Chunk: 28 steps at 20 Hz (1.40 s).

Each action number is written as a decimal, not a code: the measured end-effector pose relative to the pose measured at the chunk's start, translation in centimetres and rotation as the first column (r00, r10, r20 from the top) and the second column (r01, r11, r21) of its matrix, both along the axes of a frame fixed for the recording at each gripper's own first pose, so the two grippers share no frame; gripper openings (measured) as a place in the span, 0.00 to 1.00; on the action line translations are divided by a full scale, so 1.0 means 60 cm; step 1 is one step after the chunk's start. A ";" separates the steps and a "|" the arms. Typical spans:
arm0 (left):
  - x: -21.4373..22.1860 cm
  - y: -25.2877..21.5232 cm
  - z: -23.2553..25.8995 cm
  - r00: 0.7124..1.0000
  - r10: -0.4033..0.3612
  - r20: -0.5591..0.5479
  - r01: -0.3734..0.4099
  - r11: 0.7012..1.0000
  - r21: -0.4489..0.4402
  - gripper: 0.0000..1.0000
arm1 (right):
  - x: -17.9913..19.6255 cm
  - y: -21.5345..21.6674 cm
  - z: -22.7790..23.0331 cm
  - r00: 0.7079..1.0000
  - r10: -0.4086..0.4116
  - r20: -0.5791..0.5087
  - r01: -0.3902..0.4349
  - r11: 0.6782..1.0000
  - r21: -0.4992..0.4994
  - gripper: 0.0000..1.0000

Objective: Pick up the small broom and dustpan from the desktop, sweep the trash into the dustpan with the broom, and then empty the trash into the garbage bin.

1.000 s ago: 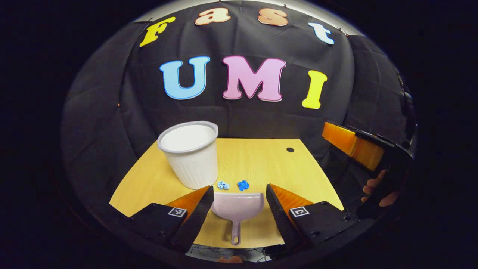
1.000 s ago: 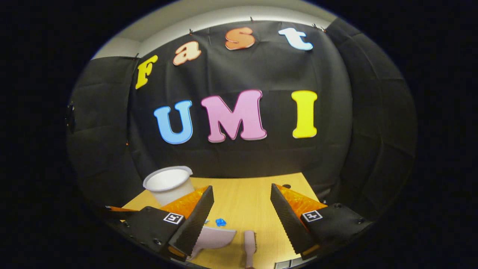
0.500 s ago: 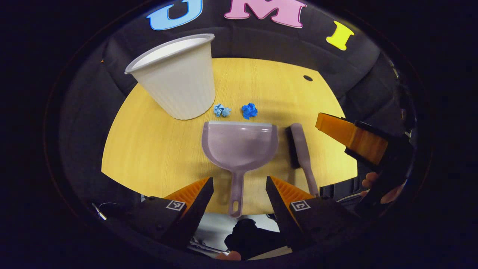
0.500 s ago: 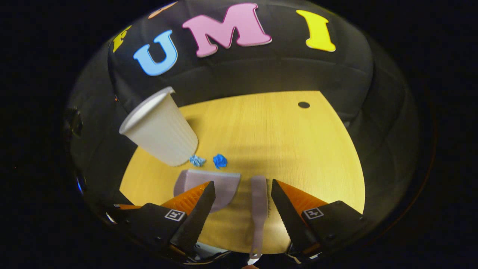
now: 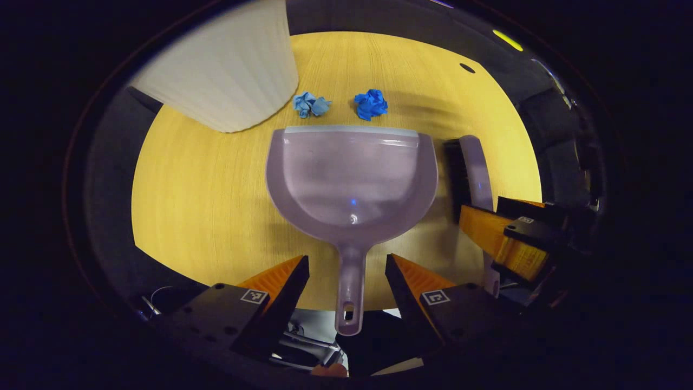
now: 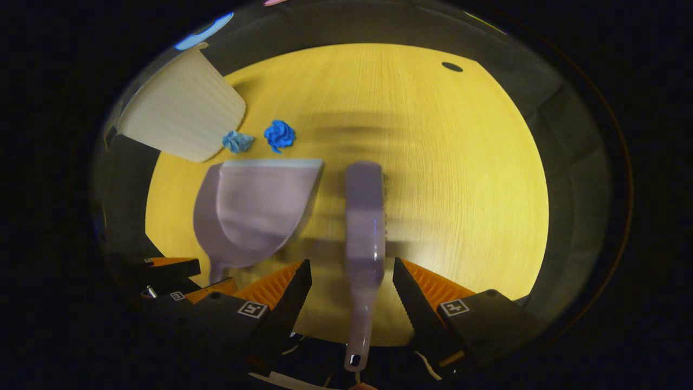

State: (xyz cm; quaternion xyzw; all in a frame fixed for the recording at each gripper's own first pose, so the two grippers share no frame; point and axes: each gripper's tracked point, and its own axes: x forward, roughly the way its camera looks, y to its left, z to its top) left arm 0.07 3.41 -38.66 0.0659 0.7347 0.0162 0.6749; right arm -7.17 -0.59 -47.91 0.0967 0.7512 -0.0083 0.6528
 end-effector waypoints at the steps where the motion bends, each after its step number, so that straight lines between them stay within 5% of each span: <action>1: 0.000 0.000 -0.009 1.000 -0.001 -0.012 0.001 1.000 -0.008 0.86 | -0.006 -0.003 -0.011 1.000 0.018 -0.019 -0.018 1.000 -0.007 0.99; 9: 0.021 0.016 -0.069 0.996 -0.012 -0.088 0.013 1.000 0.012 0.86 | -0.037 0.010 -0.045 0.986 0.033 -0.161 -0.036 0.999 -0.018 0.99; 10: 0.021 0.015 -0.074 0.995 -0.001 -0.095 0.002 1.000 0.005 0.86 | -0.037 0.009 -0.049 0.985 0.037 -0.167 -0.042 0.999 -0.026 0.90; 11: 0.023 0.010 -0.082 0.995 0.007 -0.095 -0.009 1.000 -0.015 0.86 | -0.036 0.009 -0.052 0.985 0.039 -0.167 -0.045 0.999 -0.028 0.99; 12: 0.023 0.009 -0.081 0.994 0.004 -0.105 -0.005 1.000 -0.014 0.86 | -0.036 0.005 -0.050 0.984 0.047 -0.172 -0.055 0.998 -0.039 0.96; 14: 0.030 0.011 -0.085 0.994 -0.026 -0.102 0.026 1.000 -0.004 0.80 | -0.035 -0.002 -0.055 0.984 0.052 -0.168 -0.063 0.996 -0.062 0.84; 17: 0.037 0.007 -0.088 0.993 -0.074 -0.097 0.074 0.997 -0.002 0.50 | -0.035 -0.008 -0.056 0.983 0.020 -0.184 -0.034 0.997 -0.072 0.44; 19: 0.037 0.004 -0.084 0.992 -0.068 -0.106 0.068 0.998 0.002 0.33 | -0.040 -0.004 -0.059 0.981 0.013 -0.194 -0.025 0.998 -0.061 0.45; 20: 0.035 0.003 -0.082 0.991 -0.067 -0.115 0.067 0.998 -0.002 0.31 | -0.041 -0.003 -0.058 0.980 0.013 -0.197 -0.024 0.998 -0.053 0.36; 23: 0.027 0.013 -0.081 0.980 -0.145 -0.134 0.143 0.989 -0.025 0.29 | -0.040 0.001 -0.054 0.981 0.027 -0.190 -0.030 1.000 -0.010 0.35; 24: 0.025 0.022 -0.077 0.976 -0.177 -0.130 0.175 0.984 -0.027 0.29 | -0.039 0.005 -0.047 0.982 0.029 -0.184 -0.028 1.000 0.009 0.25; 28: -0.001 0.046 -0.063 0.970 -0.204 -0.129 0.199 0.979 -0.055 0.26 | -0.007 0.007 -0.025 0.994 0.012 -0.106 -0.009 1.000 0.023 0.27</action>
